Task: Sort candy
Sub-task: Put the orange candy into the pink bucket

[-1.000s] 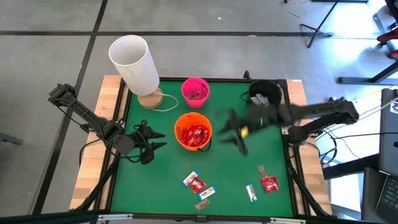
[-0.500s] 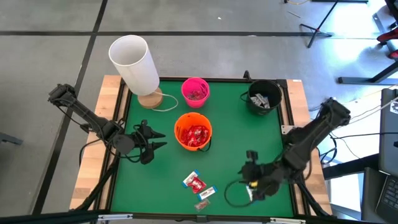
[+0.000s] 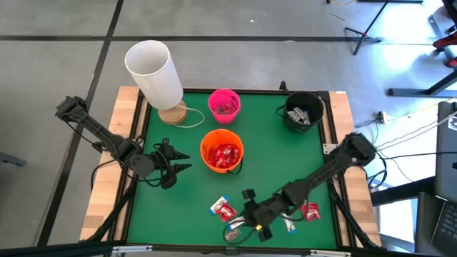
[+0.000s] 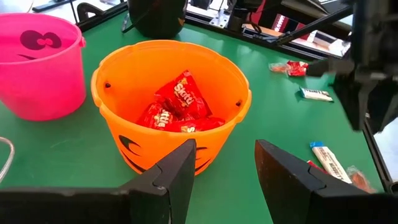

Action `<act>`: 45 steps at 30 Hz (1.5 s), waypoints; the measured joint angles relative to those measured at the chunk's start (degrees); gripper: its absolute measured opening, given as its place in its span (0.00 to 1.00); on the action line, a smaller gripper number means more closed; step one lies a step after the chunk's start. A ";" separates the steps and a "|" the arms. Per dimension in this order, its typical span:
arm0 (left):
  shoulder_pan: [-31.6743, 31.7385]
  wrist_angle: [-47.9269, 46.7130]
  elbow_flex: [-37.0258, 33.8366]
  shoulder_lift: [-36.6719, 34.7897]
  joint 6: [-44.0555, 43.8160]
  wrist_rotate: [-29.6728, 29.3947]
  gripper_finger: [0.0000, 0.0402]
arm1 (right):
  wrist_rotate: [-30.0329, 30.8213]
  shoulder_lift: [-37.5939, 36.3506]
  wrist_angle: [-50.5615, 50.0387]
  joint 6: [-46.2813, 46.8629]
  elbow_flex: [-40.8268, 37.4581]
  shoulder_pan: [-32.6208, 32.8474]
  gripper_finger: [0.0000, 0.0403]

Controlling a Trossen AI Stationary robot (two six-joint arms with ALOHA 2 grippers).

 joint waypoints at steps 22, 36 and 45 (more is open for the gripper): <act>0.02 -0.74 -0.01 -0.01 -1.44 -0.35 0.40 | -4.20 15.68 3.57 -9.28 8.83 0.61 0.38; 0.02 -0.85 -0.01 0.00 -1.53 -0.26 0.40 | -1.17 16.25 -1.49 -8.96 8.87 0.55 0.08; 0.02 -0.83 0.00 -0.01 -1.51 -0.24 0.40 | -0.22 14.11 -4.42 -8.36 8.83 0.55 0.01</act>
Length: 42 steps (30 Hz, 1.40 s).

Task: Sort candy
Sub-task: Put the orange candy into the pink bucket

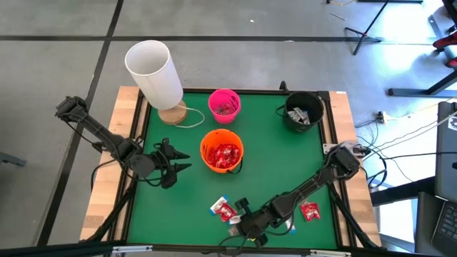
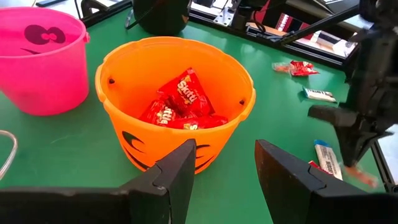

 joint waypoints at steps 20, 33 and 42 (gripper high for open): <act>0.00 0.06 -0.02 0.00 0.07 -0.67 0.40 | 21.39 -26.17 -7.45 -8.15 0.00 -10.92 0.00; 0.00 0.04 -0.02 0.02 0.28 -1.53 0.40 | 8.13 -24.23 -0.17 -9.13 0.00 -47.01 0.01; 0.00 -0.19 0.00 0.00 0.83 -1.71 0.40 | -10.04 -19.52 3.33 1.13 -0.02 -60.67 0.03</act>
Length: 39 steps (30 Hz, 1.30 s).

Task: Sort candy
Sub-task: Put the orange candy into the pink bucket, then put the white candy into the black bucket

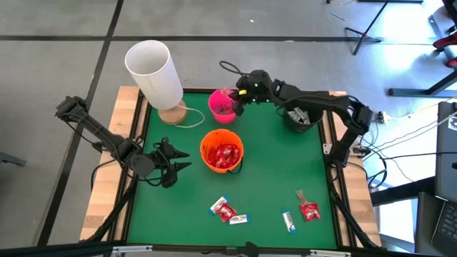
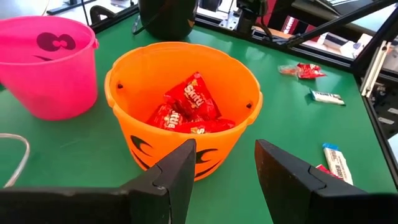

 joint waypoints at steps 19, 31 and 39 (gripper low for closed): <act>0.00 0.17 0.00 0.00 0.55 -0.04 0.40 | -3.51 -10.37 -34.49 -1.00 16.85 9.10 0.45; 0.00 1.34 -0.02 0.00 0.36 -0.04 0.40 | 10.82 -11.74 -69.76 23.39 15.39 50.84 0.36; 0.00 1.57 0.00 0.00 0.38 -0.04 0.40 | 9.43 -11.69 -63.97 40.97 0.30 65.61 0.36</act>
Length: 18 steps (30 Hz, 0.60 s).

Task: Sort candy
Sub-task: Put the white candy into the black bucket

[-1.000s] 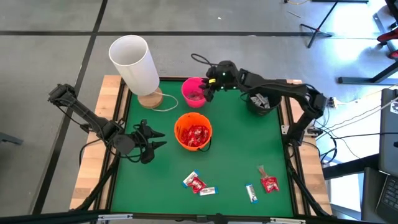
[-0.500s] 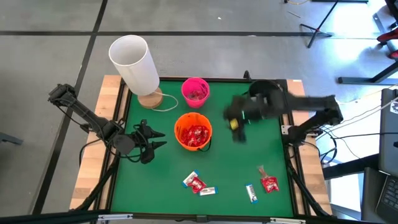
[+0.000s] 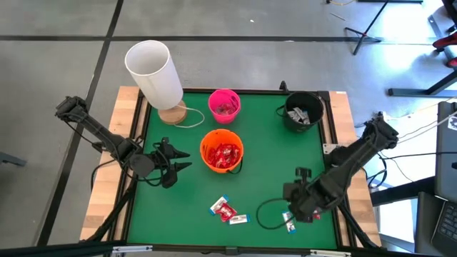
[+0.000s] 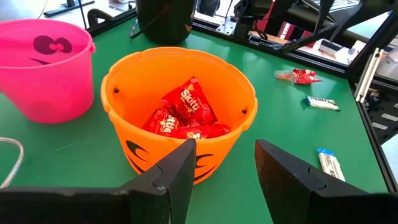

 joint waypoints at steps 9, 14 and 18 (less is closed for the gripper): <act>0.00 -0.06 -0.02 0.00 0.02 0.00 0.40 | -6.88 0.02 25.43 2.11 -20.89 -0.60 0.36; -0.02 -0.07 0.00 0.01 0.02 0.00 0.40 | -9.11 0.02 32.27 1.62 -26.48 -2.05 0.36; -0.02 -0.09 -0.01 0.01 0.04 0.00 0.40 | -10.95 0.11 34.15 1.02 -28.09 -2.03 0.36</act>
